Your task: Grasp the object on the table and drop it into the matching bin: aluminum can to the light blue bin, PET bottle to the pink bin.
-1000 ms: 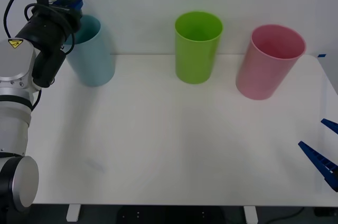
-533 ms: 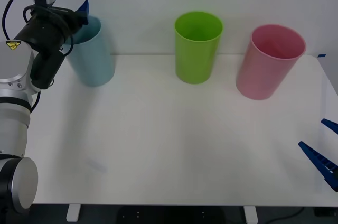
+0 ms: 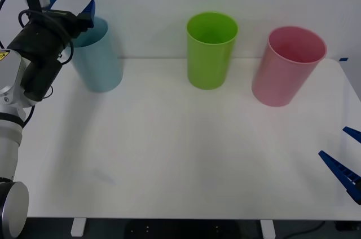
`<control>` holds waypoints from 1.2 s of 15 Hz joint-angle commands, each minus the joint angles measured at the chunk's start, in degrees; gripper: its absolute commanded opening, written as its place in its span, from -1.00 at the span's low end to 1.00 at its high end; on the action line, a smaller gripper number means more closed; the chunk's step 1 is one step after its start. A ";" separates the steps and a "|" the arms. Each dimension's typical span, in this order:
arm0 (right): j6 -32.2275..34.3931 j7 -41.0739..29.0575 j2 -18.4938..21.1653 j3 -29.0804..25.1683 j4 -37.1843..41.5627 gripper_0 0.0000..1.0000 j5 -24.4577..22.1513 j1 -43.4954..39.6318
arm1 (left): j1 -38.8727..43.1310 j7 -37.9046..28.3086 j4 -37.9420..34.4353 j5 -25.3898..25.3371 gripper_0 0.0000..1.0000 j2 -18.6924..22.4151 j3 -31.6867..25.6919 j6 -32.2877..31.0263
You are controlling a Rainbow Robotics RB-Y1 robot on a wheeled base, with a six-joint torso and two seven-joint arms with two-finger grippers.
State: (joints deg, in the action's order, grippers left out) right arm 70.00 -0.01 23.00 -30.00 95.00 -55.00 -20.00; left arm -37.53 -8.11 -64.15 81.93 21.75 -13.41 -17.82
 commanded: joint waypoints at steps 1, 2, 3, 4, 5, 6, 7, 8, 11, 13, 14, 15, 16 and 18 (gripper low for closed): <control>0.00 0.01 0.00 0.00 0.00 1.00 0.00 0.00 | 3.43 0.29 -3.79 -4.93 1.00 1.10 1.54 -0.11; 0.00 0.01 0.00 0.00 0.00 1.00 0.00 0.00 | 4.75 0.29 -5.20 -6.16 1.00 1.45 1.89 -0.29; 0.00 0.01 0.00 0.00 0.00 1.00 0.00 0.00 | 6.42 0.38 -7.22 -7.48 1.00 1.80 1.89 -0.73; 0.00 0.01 0.00 0.00 0.00 1.00 0.00 0.00 | 8.00 0.38 -8.98 -8.62 1.00 1.98 1.80 -1.17; 0.00 0.01 0.00 0.00 0.00 1.00 0.00 0.00 | 9.67 0.20 -10.73 -9.86 1.00 2.15 1.89 -2.04; 0.00 0.01 0.00 0.00 0.00 1.00 0.00 0.00 | 11.95 -0.06 -13.02 -11.96 1.00 2.51 1.80 -3.36; 0.00 0.01 0.00 0.00 0.00 1.00 0.00 0.00 | 13.80 -0.06 -14.69 -13.28 1.00 2.94 1.89 -3.71; 0.00 0.01 0.00 0.00 0.00 1.00 0.00 0.00 | 15.73 -0.23 -16.80 -14.51 1.00 3.30 1.80 -4.07; 0.00 0.01 0.00 0.00 0.00 1.00 0.00 0.00 | 22.59 -0.85 -22.86 -19.35 1.00 5.58 1.54 -7.93; 0.00 0.01 0.00 0.00 0.00 1.00 0.00 0.00 | 26.72 -1.55 -25.94 -22.34 1.00 7.43 1.01 -10.92; 0.00 0.01 0.00 0.00 0.00 1.00 0.00 0.00 | 28.57 -1.82 -27.08 -23.57 1.00 8.04 0.57 -12.68; 0.00 0.01 0.00 0.00 0.00 1.00 0.00 0.00 | 31.03 -2.08 -28.57 -24.45 1.00 8.75 -0.48 -15.40; 0.00 0.01 0.00 0.00 0.00 1.00 0.00 0.00 | 32.78 -2.26 -29.54 -24.97 1.00 9.01 -1.62 -17.69; 0.00 0.01 0.00 0.00 0.00 1.00 0.00 0.00 | 36.48 -2.52 -31.21 -25.06 1.00 9.01 -4.00 -22.70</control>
State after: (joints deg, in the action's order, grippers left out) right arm 70.00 0.00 23.00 -30.00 95.00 -55.00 -20.00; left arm -2.49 -10.56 -94.74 56.93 30.81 -16.52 -38.57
